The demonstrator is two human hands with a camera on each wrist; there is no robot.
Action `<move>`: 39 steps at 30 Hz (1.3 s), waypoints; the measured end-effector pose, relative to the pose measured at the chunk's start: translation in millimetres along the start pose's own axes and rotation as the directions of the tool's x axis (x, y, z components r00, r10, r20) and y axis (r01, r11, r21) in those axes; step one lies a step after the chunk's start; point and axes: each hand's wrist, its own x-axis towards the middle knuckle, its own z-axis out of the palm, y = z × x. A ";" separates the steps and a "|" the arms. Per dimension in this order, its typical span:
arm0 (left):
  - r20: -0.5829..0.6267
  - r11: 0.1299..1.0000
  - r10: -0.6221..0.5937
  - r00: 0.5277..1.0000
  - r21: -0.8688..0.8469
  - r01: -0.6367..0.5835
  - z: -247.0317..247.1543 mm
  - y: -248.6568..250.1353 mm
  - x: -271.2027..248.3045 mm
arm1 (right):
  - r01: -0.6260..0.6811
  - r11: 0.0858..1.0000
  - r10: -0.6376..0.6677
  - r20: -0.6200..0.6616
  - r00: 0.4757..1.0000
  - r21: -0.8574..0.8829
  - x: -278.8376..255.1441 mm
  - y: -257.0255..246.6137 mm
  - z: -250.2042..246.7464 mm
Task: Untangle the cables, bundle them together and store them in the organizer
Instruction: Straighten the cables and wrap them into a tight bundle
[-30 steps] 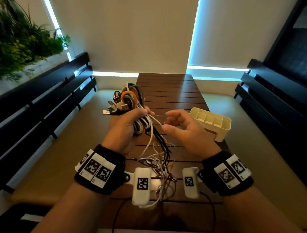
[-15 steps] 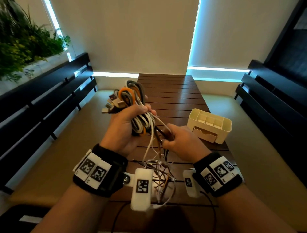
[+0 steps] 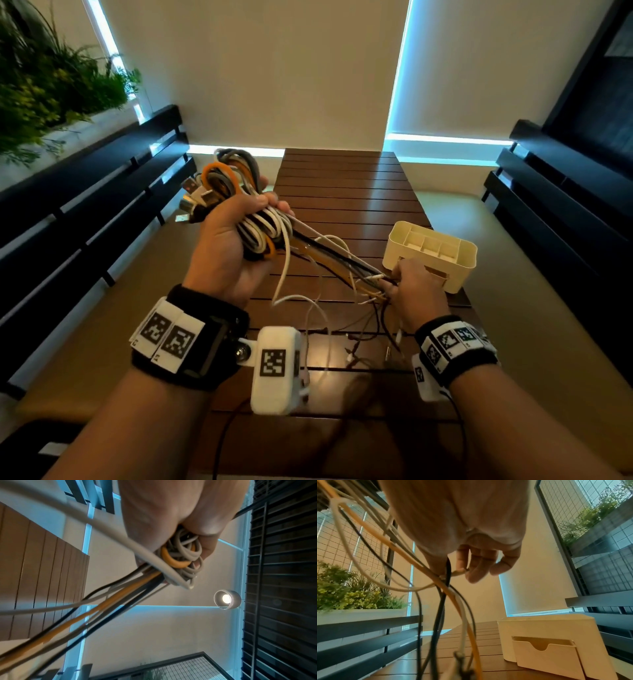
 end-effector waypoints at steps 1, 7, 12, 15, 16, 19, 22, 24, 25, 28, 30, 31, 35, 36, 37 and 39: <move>-0.020 1.000 0.017 1.000 -0.004 -0.017 -2.1 1.1 3.3 | -0.013 0.999 0.013 -0.007 1.000 0.031 0.4 0.8 -0.5; -0.138 0.975 0.082 0.987 0.216 -0.051 -23.6 4.4 10.6 | -0.264 0.687 0.121 0.251 0.960 0.677 2.9 8.0 -25.6; -0.158 0.945 0.117 0.981 0.321 -0.061 -27.0 6.3 11.0 | -0.135 0.683 0.040 0.148 0.988 0.718 -2.3 -13.1 -41.9; -0.136 0.933 0.147 0.980 0.349 -0.092 -25.2 10.4 9.6 | -0.171 0.725 0.059 0.188 0.981 0.667 -0.4 -18.1 -42.0; -0.135 0.931 0.158 0.978 0.350 -0.102 -24.5 11.5 8.9 | -0.208 0.747 0.077 0.228 0.971 0.631 1.0 -18.3 -39.9; -0.125 0.924 0.180 0.976 0.361 -0.124 -21.7 14.2 6.8 | -0.233 0.886 0.106 0.314 0.943 0.402 2.7 -20.7 -37.6; -0.110 0.916 0.197 0.974 0.374 -0.143 -20.9 15.6 3.9 | -0.162 0.966 0.079 0.372 0.925 0.199 -1.1 -20.7 -32.9; -0.102 0.910 0.204 0.974 0.386 -0.151 -21.0 15.4 1.8 | -0.121 0.986 0.074 0.345 0.936 0.118 -2.7 -18.2 -28.6; -0.103 0.907 0.216 0.971 0.389 -0.161 -21.0 16.2 1.0 | -0.085 0.993 0.057 0.317 0.947 0.077 -3.3 -16.4 -26.6; -0.128 0.908 0.263 0.956 0.368 -0.200 -21.4 26.2 2.6 | 0.008 1.000 -0.007 0.270 0.963 -0.004 -5.7 -6.4 -17.4; -0.145 0.913 0.289 0.946 0.339 -0.226 -22.9 35.2 4.4 | -0.017 0.999 0.004 0.283 0.959 0.045 -7.9 -1.2 -16.2; -0.153 0.912 0.300 0.942 0.334 -0.236 -24.2 38.7 5.0 | -0.074 0.989 0.029 0.317 0.948 0.131 -8.2 0.4 -17.5; -0.178 0.900 0.301 0.937 0.377 -0.218 -28.8 38.8 3.7 | -0.176 0.934 -0.022 0.544 0.839 0.310 -7.3 -0.7 -36.5; -0.177 0.900 0.289 0.941 0.385 -0.204 -29.4 36.3 2.3 | -0.176 0.947 -0.026 0.612 0.791 0.267 -7.0 -2.5 -42.6; -0.175 0.900 0.272 0.946 0.393 -0.187 -29.5 33.2 1.0 | -0.158 0.970 -0.005 0.667 0.745 0.184 -6.7 -5.7 -48.3; -0.164 0.897 0.239 0.957 0.415 -0.153 -26.3 26.0 -3.1 | -0.085 0.995 0.025 0.686 0.727 0.053 -7.8 -18.0 -60.8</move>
